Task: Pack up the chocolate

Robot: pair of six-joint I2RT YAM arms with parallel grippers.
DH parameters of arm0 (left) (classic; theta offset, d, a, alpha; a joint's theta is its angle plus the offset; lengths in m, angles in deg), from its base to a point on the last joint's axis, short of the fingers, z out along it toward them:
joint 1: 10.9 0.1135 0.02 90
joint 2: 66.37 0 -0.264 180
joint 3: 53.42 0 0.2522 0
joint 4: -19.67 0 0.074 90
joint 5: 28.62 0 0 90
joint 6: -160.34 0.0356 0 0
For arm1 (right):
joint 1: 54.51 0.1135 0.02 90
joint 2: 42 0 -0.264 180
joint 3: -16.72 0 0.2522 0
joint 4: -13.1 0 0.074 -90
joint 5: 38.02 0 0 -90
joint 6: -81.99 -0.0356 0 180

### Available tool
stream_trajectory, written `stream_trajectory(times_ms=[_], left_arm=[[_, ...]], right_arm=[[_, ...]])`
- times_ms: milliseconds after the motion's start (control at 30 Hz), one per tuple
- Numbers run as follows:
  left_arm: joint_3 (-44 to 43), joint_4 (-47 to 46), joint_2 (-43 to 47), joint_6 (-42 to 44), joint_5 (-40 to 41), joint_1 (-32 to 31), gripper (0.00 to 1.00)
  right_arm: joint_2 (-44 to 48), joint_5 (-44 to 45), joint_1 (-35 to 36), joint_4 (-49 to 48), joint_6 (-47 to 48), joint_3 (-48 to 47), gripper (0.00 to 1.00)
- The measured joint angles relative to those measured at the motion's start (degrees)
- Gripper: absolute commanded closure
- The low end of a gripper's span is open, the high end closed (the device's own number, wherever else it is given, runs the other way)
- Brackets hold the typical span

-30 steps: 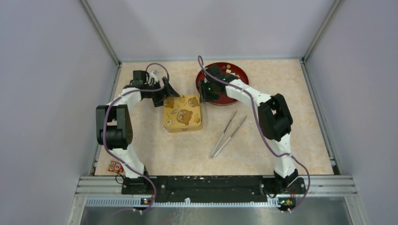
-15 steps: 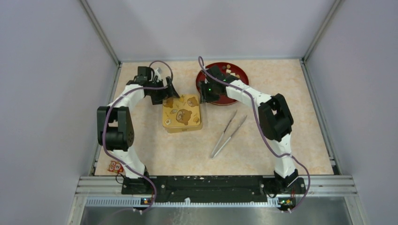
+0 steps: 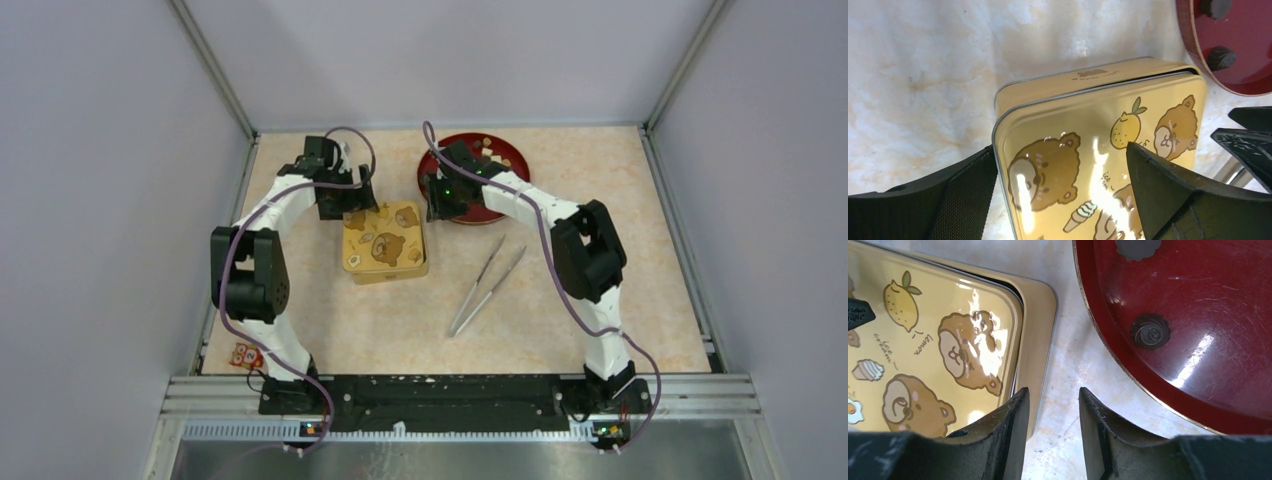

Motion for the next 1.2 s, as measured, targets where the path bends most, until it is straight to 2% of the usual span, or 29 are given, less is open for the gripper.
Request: stream_trajectory(times_ms=[300,500,667,800,967,1100,1200], left_arm=[[-1.3,2.7,0.0,1.8,8.2,-2.5,0.01],[-1.4,3.0,0.9,1.8,10.3,-2.8,0.01],[-1.4,2.9,4.9,1.7,12.1,-2.8,0.01],[-1.5,3.0,7.5,1.4,14.8,-2.8,0.01],[-0.5,3.3,10.4,1.4,15.8,-2.8,0.01],[4.7,3.0,16.0,1.4,13.3,-2.7,0.01],[10.7,2.5,20.4,1.0,10.1,-2.1,0.07]], right_arm=[[0.5,-0.1,0.0,0.0,0.0,0.3,0.59],[0.8,0.0,0.0,-0.1,0.0,0.4,0.59],[2.1,0.0,0.0,-0.5,-0.4,2.1,0.58],[4.1,-0.1,0.0,-1.8,-0.9,4.4,0.52],[7.5,-1.1,0.0,-5.1,-1.4,8.1,0.34],[12.0,-2.6,0.1,-7.8,-1.4,13.0,0.28],[13.8,-4.0,0.3,-9.5,-1.3,14.6,0.26]])
